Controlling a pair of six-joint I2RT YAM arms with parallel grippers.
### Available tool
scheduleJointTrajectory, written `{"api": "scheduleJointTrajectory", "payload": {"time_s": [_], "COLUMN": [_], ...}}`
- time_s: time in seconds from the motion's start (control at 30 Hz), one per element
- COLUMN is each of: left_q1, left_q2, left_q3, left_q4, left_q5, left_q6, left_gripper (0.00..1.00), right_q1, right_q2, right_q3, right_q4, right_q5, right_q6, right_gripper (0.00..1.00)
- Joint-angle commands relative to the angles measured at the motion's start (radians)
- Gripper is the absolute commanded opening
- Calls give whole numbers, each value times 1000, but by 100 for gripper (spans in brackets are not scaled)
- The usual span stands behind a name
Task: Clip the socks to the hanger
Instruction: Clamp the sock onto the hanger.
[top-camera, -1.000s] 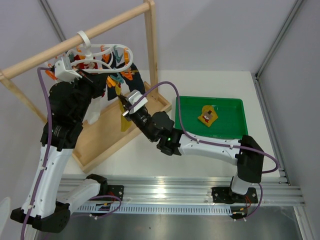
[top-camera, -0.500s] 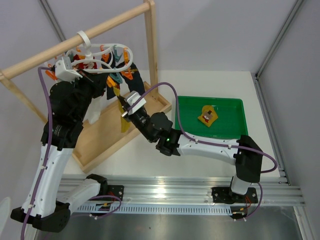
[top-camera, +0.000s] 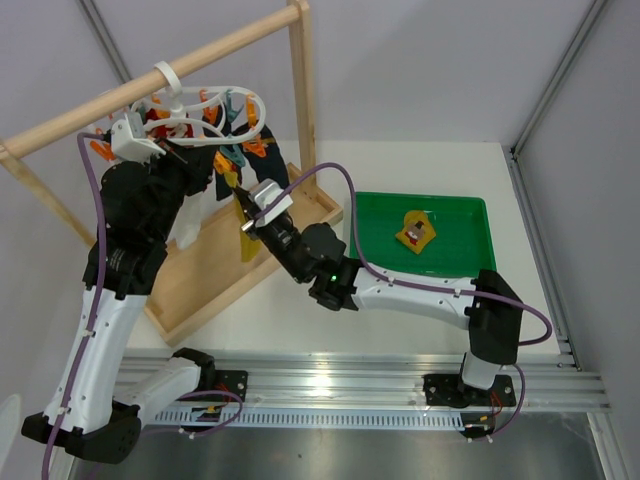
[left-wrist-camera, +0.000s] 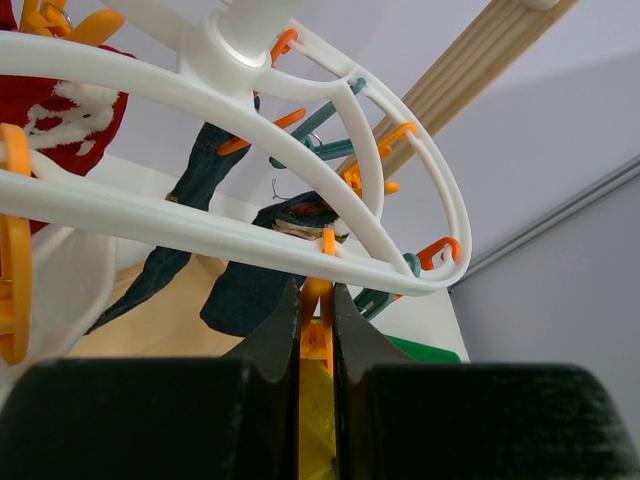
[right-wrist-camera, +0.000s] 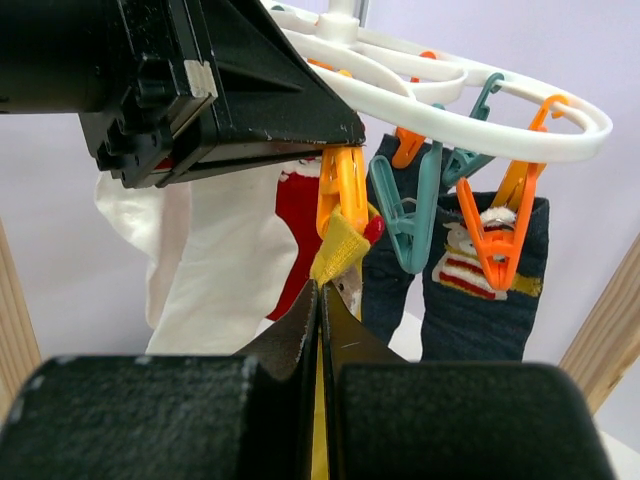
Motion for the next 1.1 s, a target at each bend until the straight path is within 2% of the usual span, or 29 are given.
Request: {"api": "scheduleJointTrajectory", "payload": {"time_s": [0.0,0.37,0.5,0.6,0.63,0.7,0.73,0.83,0.93,1.03,1.07], "left_q1": [-4,-4,-4,-4,-4,-4,-4,-4,-4,-4,-4], "left_q2": [9,7,4,1,0,-7,-8,-19,-33,-52,-59], "left_q3": [9,9,9,9,9,3,6,6,9,12,13], "left_q4": [-51,-49,-46,-43,-45,-43,-43,-43,-42,-48,-52], "left_q5": [-24,-21,-21,-23,-23,-23,-24,-29,-35,-55,-61], "left_q6": [-21,-19,-19,-18,-18,-18,-16,-15,-11,-1,8], "left_gripper": [3,3,11,22,32,41,49,63,70,79,81], "right_q1": [11,12,12,12,12,12,12,12,14,14,14], "right_q2": [9,37,40,40,40,40,39,40,45,46,40], "right_q3": [55,100,106,103,103,104,104,108,111,115,115], "right_q4": [62,56,48,47,47,42,42,34,24,-9,-31], "right_q5": [1,-16,-21,-22,-22,-27,-28,-34,-47,-70,-77], "right_q6": [-16,-37,-45,-44,-47,-47,-47,-47,-44,-34,-28], "right_gripper": [0,0,0,0,0,0,0,0,0,10,23]}}
